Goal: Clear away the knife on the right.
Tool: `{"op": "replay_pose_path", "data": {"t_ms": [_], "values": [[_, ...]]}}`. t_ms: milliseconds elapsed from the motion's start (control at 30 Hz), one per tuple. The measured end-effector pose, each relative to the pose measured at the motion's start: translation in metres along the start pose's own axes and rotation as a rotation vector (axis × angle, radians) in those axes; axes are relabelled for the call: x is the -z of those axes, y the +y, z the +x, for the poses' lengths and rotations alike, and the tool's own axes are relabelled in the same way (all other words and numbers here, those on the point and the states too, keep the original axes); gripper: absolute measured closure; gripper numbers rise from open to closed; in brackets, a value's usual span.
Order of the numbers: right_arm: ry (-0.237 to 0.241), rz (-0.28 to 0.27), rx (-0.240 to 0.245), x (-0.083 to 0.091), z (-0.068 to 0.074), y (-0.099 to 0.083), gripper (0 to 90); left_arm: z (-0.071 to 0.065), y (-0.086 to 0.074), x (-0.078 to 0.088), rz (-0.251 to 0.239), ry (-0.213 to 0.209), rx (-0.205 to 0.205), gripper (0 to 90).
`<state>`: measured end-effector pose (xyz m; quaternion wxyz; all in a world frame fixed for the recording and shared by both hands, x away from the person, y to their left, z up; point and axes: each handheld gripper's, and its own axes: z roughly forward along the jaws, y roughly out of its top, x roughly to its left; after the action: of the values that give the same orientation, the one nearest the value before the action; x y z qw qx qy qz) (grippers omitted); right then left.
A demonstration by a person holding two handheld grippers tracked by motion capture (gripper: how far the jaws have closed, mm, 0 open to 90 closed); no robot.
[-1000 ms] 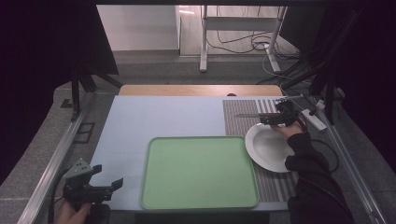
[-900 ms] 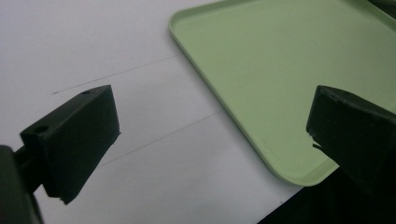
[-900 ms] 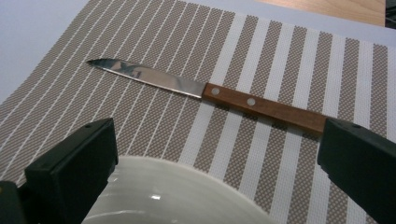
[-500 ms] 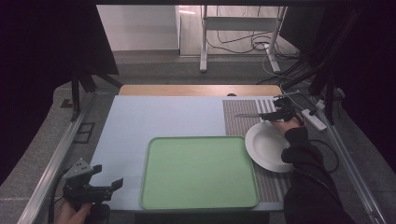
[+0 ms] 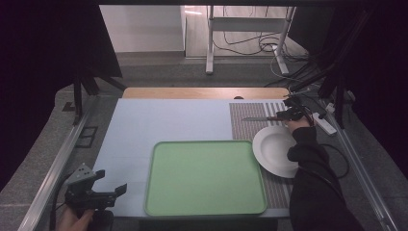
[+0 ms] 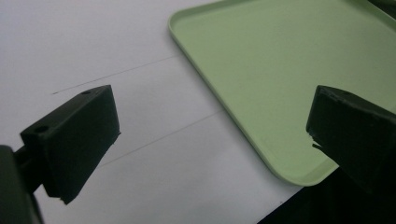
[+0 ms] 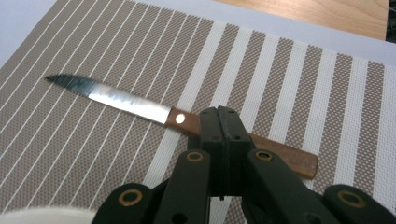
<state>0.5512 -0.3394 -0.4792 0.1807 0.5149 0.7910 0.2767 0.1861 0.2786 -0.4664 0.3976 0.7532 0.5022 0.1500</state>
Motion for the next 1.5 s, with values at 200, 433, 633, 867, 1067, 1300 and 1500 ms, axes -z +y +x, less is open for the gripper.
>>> {"op": "replay_pose_path", "data": {"t_ms": [200,433,633,867,1067,1300,1500], "values": [[-0.024,0.013,-0.007,-0.014,-0.002,0.003,90.0,0.000,0.000,0.000,-0.001,-0.001,0.000,2.5],[-0.066,0.030,-0.013,-0.023,-0.004,0.005,89.9,0.000,0.000,0.000,-0.002,-0.001,0.000,2.5],[-0.064,0.100,-0.039,-0.022,-0.008,-0.002,89.8,0.000,0.000,0.000,-0.002,0.000,0.000,2.5],[-0.021,0.136,-0.051,-0.013,-0.012,-0.009,89.8,-0.001,0.000,0.000,0.000,0.001,-0.004,2.5],[-0.024,0.082,-0.059,-0.005,-0.009,-0.003,73.5,-0.001,0.000,0.000,0.001,0.002,-0.006,2.5],[-0.020,0.072,-0.052,-0.002,-0.002,0.004,40.7,-0.001,0.000,0.000,0.000,0.002,-0.007,2.5],[-0.014,0.082,-0.042,-0.007,0.005,0.006,12.5,-0.001,0.000,0.000,0.001,0.003,-0.009,2.5]]}}
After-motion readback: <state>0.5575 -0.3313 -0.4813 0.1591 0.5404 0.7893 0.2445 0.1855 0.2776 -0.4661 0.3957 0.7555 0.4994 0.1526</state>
